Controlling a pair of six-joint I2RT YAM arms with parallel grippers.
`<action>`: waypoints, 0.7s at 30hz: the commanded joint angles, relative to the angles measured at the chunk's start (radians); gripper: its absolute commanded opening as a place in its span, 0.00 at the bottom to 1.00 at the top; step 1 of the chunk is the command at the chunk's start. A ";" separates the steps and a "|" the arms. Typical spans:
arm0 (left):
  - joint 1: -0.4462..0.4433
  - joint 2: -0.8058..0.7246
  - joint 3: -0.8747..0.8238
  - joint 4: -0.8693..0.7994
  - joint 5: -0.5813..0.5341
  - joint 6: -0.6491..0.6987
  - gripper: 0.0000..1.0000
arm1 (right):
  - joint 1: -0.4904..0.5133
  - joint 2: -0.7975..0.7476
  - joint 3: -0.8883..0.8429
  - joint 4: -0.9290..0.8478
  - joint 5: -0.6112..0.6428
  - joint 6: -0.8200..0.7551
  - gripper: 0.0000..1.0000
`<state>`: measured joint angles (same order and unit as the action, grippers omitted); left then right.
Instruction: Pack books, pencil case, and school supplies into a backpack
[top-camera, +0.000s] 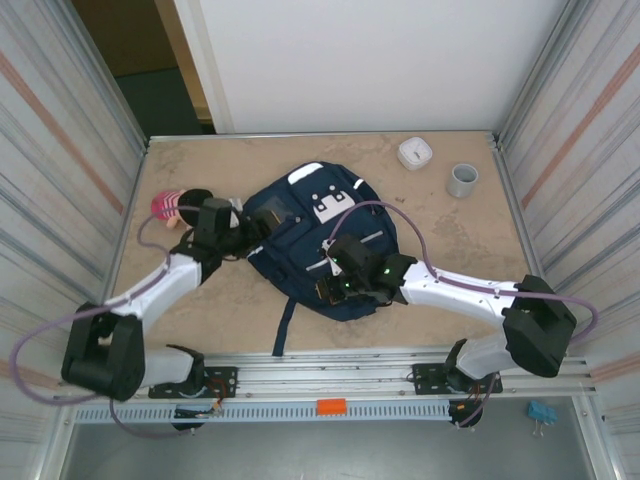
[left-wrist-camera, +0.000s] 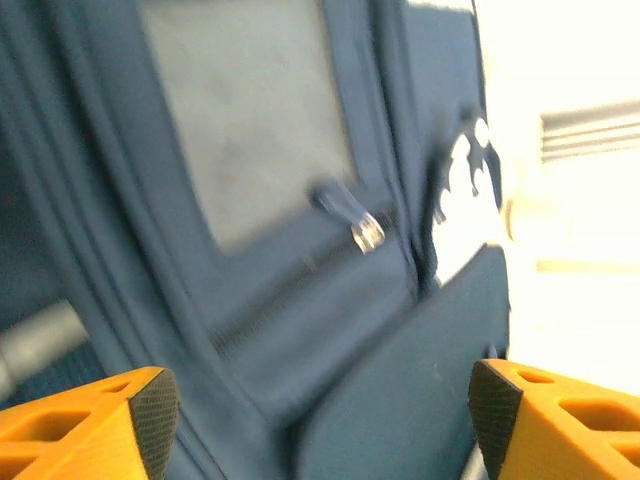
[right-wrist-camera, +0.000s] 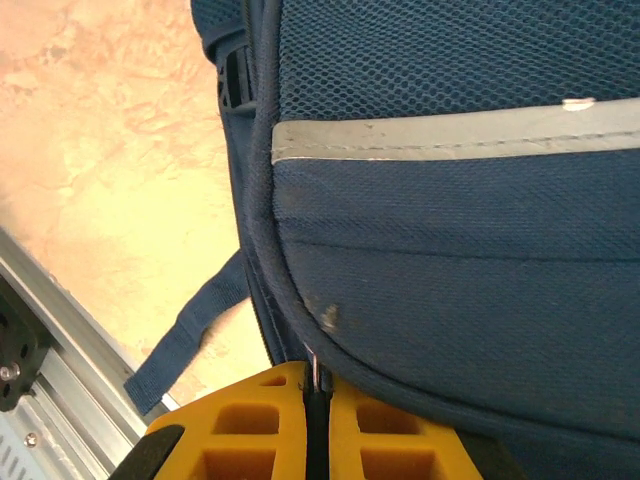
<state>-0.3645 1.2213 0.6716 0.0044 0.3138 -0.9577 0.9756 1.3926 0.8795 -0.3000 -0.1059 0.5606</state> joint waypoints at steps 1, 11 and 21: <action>-0.097 -0.113 -0.082 -0.004 0.006 -0.145 0.77 | -0.002 0.008 0.040 0.034 -0.019 -0.028 0.00; -0.303 -0.104 -0.173 0.231 -0.065 -0.352 0.62 | -0.008 -0.003 0.031 0.038 -0.033 -0.037 0.00; -0.324 0.124 -0.156 0.438 0.005 -0.402 0.24 | -0.019 -0.052 0.011 0.020 -0.025 -0.047 0.00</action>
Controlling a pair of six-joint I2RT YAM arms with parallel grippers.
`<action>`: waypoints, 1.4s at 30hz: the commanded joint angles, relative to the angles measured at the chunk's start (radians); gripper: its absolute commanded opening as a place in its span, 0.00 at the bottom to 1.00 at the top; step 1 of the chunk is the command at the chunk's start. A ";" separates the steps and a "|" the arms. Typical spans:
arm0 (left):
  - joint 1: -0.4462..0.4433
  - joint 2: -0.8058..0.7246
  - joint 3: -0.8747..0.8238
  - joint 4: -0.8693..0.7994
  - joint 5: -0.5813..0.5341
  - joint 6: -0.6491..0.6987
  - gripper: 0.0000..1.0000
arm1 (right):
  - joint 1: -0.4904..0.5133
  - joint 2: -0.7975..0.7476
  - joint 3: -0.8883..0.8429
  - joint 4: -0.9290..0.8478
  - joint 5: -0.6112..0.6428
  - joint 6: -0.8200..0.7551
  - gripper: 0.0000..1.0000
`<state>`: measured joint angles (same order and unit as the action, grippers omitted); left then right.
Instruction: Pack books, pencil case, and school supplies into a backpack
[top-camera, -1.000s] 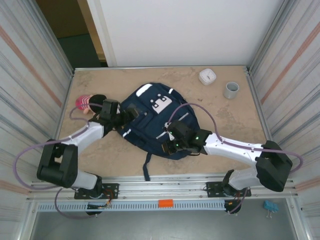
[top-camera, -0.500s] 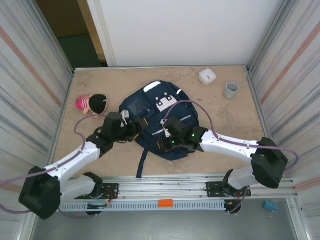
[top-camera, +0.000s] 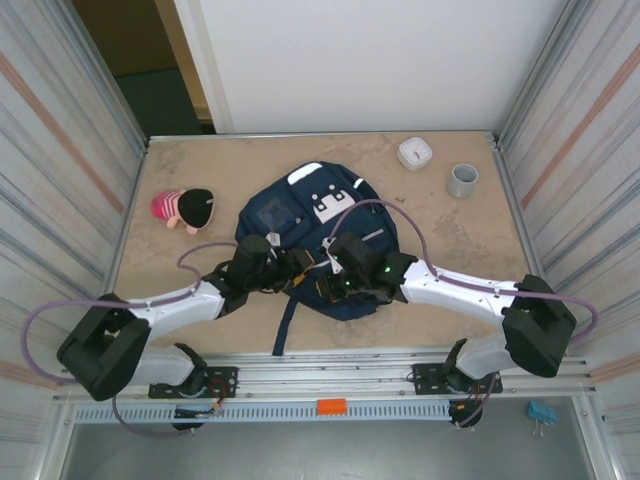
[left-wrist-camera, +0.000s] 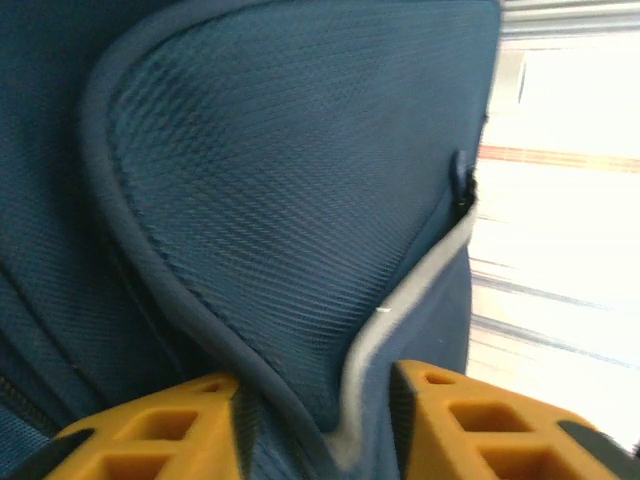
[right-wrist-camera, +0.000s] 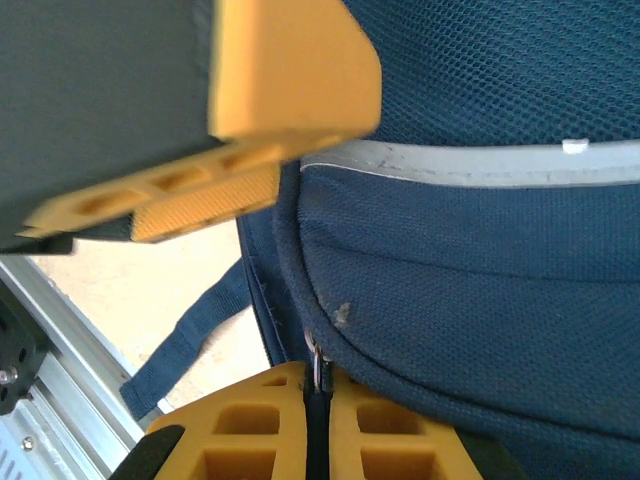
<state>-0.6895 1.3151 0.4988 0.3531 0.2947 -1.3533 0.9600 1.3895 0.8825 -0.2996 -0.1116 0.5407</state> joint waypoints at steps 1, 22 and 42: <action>0.009 0.030 0.013 0.090 0.026 -0.003 0.16 | -0.012 -0.058 0.005 0.007 -0.015 -0.027 0.00; 0.402 -0.311 0.066 -0.660 0.127 0.490 0.00 | -0.459 -0.183 -0.089 -0.114 -0.115 -0.219 0.00; 0.055 -0.299 0.332 -0.679 -0.026 1.342 0.56 | -0.347 -0.273 -0.109 -0.055 -0.302 -0.194 0.00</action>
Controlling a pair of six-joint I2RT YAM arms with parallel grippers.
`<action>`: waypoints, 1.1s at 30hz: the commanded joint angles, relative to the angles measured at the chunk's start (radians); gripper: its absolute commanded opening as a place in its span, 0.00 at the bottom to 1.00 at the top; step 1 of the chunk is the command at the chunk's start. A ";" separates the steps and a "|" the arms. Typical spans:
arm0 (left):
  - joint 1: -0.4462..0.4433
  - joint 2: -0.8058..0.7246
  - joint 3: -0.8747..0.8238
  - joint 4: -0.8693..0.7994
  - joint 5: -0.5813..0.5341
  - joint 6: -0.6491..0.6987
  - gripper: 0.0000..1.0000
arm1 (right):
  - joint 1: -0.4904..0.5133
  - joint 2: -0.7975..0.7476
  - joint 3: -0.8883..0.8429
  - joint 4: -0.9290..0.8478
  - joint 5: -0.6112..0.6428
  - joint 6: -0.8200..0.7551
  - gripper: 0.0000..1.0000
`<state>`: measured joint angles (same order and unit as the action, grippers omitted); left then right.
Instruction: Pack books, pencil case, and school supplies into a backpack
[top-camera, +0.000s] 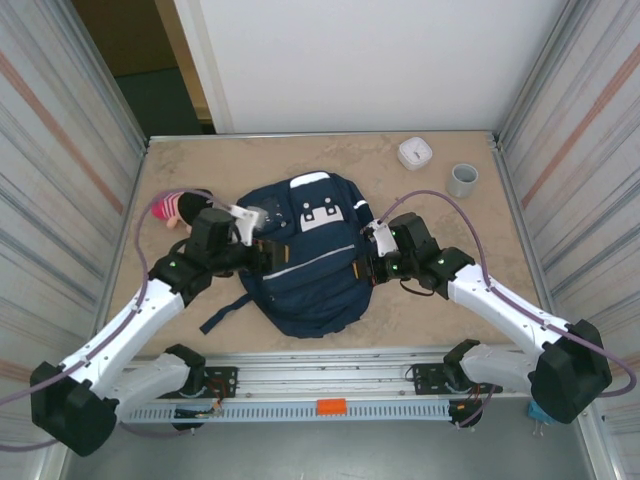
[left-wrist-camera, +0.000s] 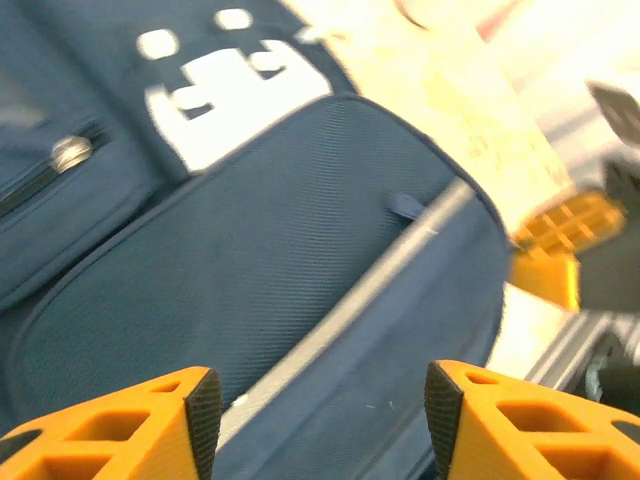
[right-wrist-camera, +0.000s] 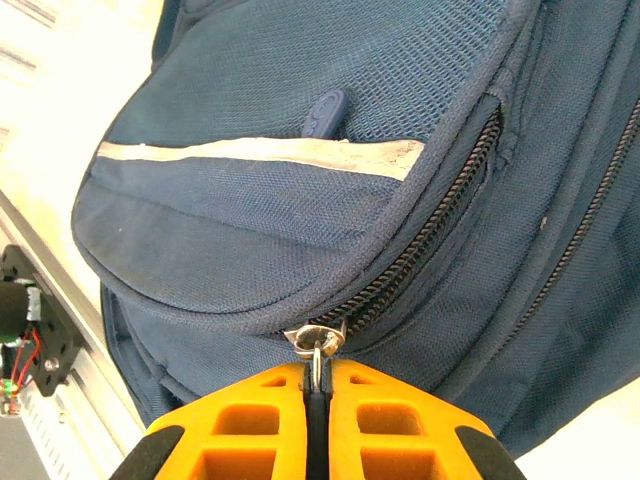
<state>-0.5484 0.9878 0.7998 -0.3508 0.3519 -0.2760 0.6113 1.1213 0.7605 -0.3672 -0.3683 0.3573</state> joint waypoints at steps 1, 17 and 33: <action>-0.135 0.050 0.037 0.048 -0.102 0.318 0.55 | 0.001 -0.003 0.016 0.012 -0.052 -0.012 0.00; -0.361 0.505 0.235 0.159 -0.306 0.616 0.16 | -0.010 -0.018 0.028 0.000 -0.091 -0.028 0.00; -0.360 0.416 0.078 0.054 -0.222 0.820 0.00 | -0.281 0.104 0.088 -0.053 0.036 -0.080 0.00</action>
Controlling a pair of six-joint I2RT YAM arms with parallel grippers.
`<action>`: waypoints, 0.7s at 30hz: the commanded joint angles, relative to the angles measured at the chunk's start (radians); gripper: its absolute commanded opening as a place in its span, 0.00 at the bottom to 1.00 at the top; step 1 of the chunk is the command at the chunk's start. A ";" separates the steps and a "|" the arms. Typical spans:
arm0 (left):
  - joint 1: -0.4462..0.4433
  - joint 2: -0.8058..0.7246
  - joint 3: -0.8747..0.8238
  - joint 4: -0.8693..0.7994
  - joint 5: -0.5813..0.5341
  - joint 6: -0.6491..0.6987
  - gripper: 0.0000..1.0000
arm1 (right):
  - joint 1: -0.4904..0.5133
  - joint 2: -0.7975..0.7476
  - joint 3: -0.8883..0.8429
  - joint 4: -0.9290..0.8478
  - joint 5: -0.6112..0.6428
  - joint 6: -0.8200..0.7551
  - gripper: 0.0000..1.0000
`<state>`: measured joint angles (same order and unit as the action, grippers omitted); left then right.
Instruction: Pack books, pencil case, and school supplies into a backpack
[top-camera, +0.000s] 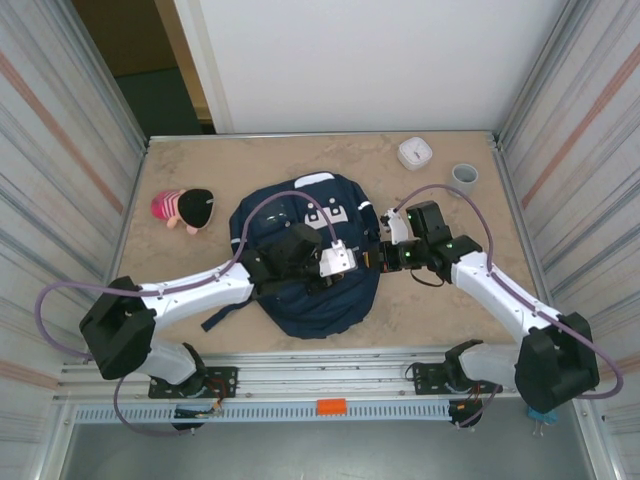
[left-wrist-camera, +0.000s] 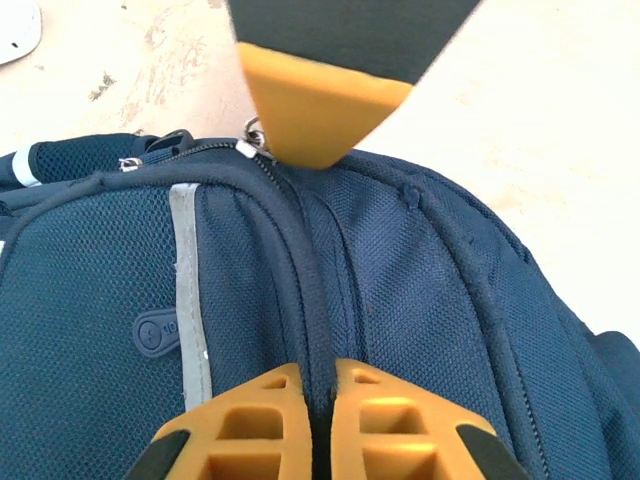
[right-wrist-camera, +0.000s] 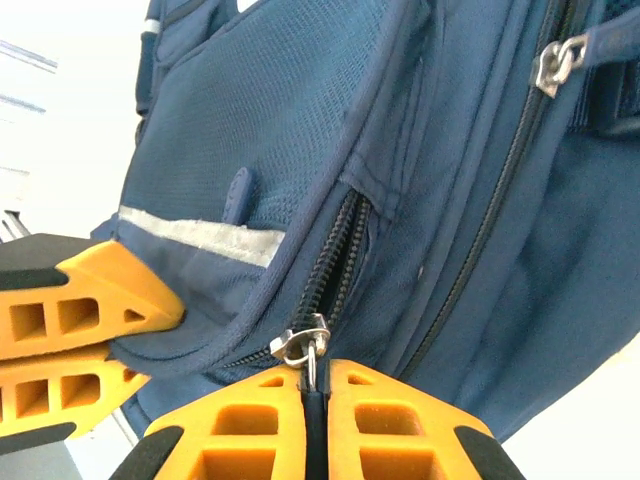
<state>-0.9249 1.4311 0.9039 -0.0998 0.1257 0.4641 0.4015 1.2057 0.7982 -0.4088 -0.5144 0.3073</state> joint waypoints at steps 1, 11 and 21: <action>0.017 -0.021 -0.017 -0.216 0.016 0.088 0.00 | -0.071 0.027 0.051 0.003 0.187 -0.030 0.00; 0.017 -0.004 0.011 -0.254 0.153 0.137 0.00 | -0.083 0.128 0.087 0.101 0.281 0.018 0.00; 0.063 -0.122 0.027 -0.220 -0.061 -0.402 0.78 | -0.084 -0.036 0.110 -0.008 0.294 0.050 0.60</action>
<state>-0.8822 1.3869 0.9195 -0.2760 0.1013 0.2668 0.3138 1.2499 0.8597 -0.3923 -0.2867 0.3359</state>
